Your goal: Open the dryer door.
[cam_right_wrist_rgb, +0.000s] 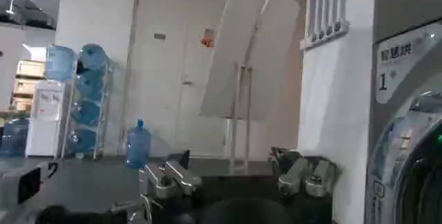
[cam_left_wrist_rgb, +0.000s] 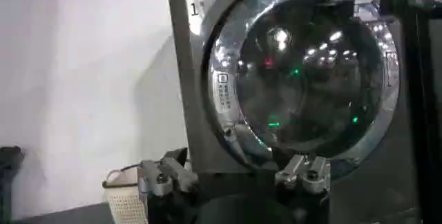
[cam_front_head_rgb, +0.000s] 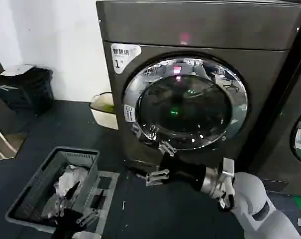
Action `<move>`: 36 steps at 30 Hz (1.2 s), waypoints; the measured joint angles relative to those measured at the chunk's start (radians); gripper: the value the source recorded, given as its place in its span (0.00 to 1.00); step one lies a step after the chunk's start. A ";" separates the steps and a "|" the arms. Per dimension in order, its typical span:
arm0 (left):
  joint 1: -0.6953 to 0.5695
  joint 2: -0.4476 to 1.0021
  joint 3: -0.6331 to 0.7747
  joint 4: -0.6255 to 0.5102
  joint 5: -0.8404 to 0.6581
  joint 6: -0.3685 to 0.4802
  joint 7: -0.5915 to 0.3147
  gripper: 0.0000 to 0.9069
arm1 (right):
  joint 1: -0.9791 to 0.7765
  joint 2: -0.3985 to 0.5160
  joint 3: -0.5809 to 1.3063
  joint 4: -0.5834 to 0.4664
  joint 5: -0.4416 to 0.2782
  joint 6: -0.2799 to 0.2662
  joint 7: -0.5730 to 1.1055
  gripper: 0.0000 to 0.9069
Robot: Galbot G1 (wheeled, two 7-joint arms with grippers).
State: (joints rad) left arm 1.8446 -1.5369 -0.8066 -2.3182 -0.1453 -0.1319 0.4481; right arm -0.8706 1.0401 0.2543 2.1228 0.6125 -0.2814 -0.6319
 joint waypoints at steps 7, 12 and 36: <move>0.002 -0.005 0.001 0.009 0.014 0.004 0.026 1.00 | 0.090 0.039 -0.045 -0.116 -0.060 0.022 0.059 1.00; -0.007 -0.006 0.001 0.013 0.029 0.021 0.025 1.00 | 0.161 0.063 -0.086 -0.213 -0.108 0.043 0.100 1.00; -0.012 -0.032 -0.005 0.028 0.047 0.039 -0.059 1.00 | 0.467 0.251 -0.289 -0.706 -0.146 0.086 0.163 1.00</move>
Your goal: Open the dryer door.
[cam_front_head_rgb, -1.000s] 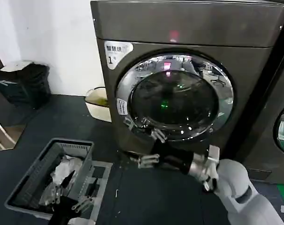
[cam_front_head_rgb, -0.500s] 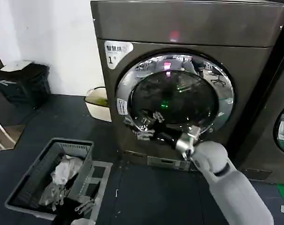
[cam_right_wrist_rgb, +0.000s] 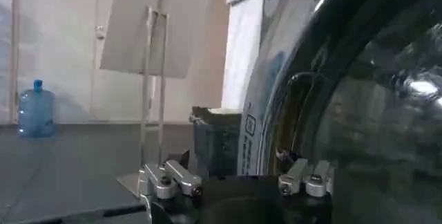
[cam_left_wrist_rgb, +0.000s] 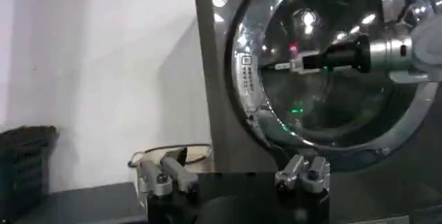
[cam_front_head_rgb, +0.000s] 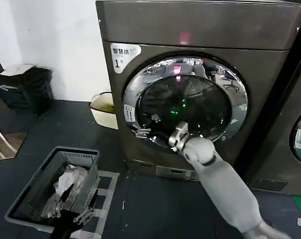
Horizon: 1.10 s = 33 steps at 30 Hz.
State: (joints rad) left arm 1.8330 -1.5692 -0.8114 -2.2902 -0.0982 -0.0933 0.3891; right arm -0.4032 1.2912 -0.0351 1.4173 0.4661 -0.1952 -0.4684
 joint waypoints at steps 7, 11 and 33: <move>0.007 -0.002 -0.006 -0.023 0.000 0.034 0.012 1.00 | 0.037 0.027 -0.014 -0.061 0.011 -0.004 -0.033 1.00; 0.000 0.004 -0.007 -0.026 -0.001 0.062 -0.009 1.00 | 0.029 0.009 -0.011 -0.051 0.030 -0.023 -0.107 1.00; -0.269 0.379 -0.231 0.222 -0.563 0.217 0.169 1.00 | -0.130 -0.200 0.087 0.161 0.100 -0.051 -0.696 1.00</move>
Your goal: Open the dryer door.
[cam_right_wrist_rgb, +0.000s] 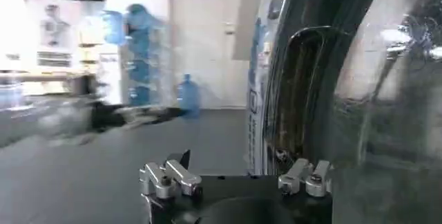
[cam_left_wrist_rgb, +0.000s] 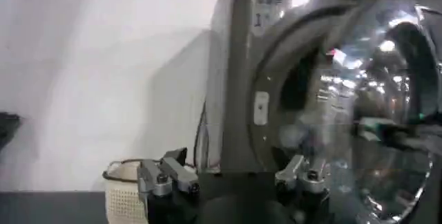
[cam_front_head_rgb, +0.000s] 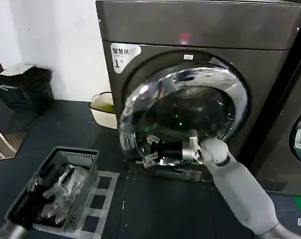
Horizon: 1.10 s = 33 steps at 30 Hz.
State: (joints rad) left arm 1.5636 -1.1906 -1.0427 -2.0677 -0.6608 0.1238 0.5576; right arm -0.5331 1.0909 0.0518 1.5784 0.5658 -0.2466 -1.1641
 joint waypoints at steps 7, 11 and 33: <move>-0.146 0.164 0.082 0.136 -0.067 0.044 0.008 1.00 | -0.106 -0.075 0.091 0.087 0.024 0.053 -0.156 1.00; -0.251 0.235 0.193 0.214 -0.089 0.031 0.014 1.00 | -0.195 -0.126 0.170 0.144 0.039 0.098 -0.214 1.00; -0.815 0.228 0.925 0.378 -0.213 0.055 0.075 1.00 | -0.853 -0.051 1.206 0.228 0.043 0.208 -0.050 1.00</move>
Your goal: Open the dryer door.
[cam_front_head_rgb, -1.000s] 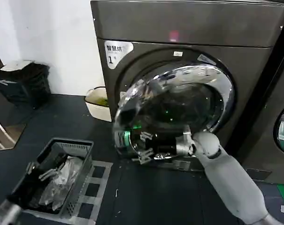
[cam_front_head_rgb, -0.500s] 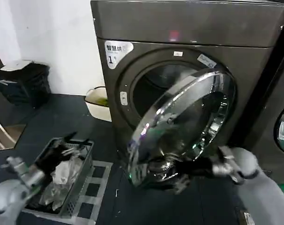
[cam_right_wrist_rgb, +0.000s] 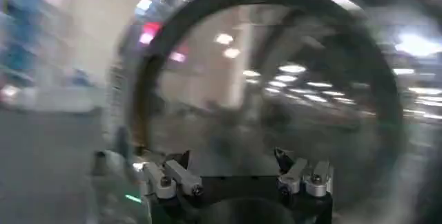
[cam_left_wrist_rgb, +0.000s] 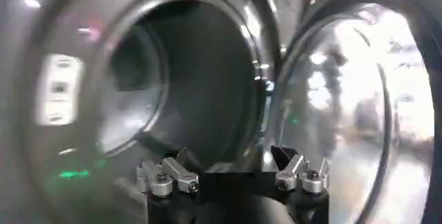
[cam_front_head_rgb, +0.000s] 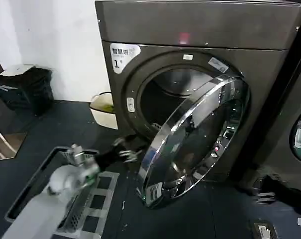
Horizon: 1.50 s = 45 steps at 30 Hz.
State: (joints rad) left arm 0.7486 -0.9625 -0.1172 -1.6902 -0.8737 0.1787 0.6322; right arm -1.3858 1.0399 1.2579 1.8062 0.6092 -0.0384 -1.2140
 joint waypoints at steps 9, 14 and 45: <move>-0.142 0.012 0.231 -0.021 -0.068 -0.024 0.015 1.00 | -0.084 0.084 0.276 0.061 0.050 -0.041 0.464 1.00; -0.210 -0.005 0.345 -0.030 -0.071 -0.031 0.035 1.00 | -0.116 0.085 0.408 0.072 0.061 -0.113 0.708 1.00; -0.520 -0.564 0.731 0.380 0.025 -0.194 -0.129 1.00 | -0.282 0.015 0.937 -0.039 -0.025 -0.248 1.034 1.00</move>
State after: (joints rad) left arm 0.2284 -1.5264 0.6141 -1.3104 -0.8491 -0.0157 0.5032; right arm -1.6676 1.0544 2.1950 1.7671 0.5842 -0.2868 -0.1798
